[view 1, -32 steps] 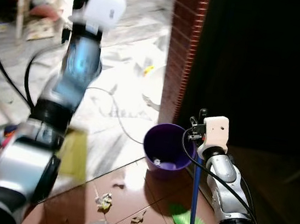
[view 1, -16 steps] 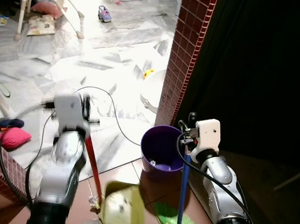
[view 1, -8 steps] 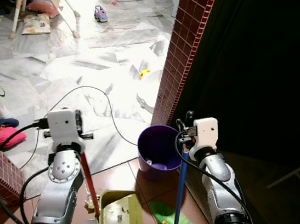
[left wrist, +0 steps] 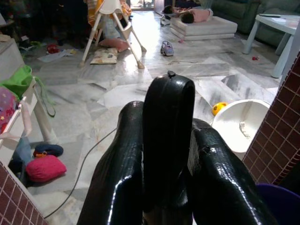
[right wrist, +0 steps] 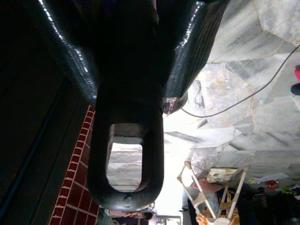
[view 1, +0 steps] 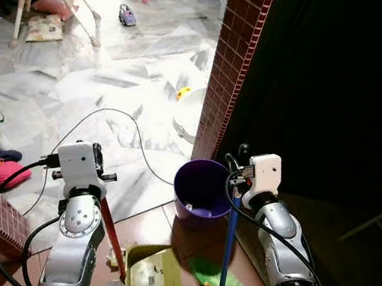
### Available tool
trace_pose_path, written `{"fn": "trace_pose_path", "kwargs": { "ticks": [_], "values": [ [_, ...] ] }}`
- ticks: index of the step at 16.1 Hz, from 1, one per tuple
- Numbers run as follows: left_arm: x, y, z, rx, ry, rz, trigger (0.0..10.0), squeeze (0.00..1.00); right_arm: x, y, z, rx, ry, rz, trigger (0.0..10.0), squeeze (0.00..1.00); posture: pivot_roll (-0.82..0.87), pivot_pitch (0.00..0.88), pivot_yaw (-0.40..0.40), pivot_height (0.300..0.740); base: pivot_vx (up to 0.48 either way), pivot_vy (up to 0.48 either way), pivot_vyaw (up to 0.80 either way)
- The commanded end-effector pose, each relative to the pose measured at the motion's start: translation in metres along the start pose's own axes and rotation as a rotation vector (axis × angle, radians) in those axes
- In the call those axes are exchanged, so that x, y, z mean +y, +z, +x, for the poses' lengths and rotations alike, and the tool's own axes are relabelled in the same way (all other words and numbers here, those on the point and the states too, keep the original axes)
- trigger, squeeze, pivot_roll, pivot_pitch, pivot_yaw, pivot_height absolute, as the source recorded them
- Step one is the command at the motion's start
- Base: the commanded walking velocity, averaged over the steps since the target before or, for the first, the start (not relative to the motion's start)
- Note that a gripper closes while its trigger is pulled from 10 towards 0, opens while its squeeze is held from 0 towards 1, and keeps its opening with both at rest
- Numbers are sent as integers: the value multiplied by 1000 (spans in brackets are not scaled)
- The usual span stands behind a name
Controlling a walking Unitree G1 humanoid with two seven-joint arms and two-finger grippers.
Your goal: Sweep floor
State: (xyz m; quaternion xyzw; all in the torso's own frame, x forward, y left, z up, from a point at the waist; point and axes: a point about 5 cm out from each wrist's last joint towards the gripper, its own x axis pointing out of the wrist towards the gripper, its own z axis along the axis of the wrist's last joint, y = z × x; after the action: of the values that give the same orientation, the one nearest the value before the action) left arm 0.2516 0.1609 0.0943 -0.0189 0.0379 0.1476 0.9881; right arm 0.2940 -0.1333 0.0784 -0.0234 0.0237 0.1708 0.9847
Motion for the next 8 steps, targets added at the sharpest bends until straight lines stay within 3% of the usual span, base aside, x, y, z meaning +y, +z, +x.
{"fn": "trace_pose_path", "kwargs": {
  "ticks": [1, 8],
  "values": [
    [-1, 2, 0, 2, -12, 16, 10000, 0, 1, 2, -1, -23, -2, 41, 10000, 0, 1, 0, 15, 740, -292, 0, 0],
    [1, 5, 0, 9, -11, 28, 10000, 0, 0, 1, -3, -14, -26, 47, 10000, 0, 10, 0, 24, 740, -306, 0, 0]
  ]
}}
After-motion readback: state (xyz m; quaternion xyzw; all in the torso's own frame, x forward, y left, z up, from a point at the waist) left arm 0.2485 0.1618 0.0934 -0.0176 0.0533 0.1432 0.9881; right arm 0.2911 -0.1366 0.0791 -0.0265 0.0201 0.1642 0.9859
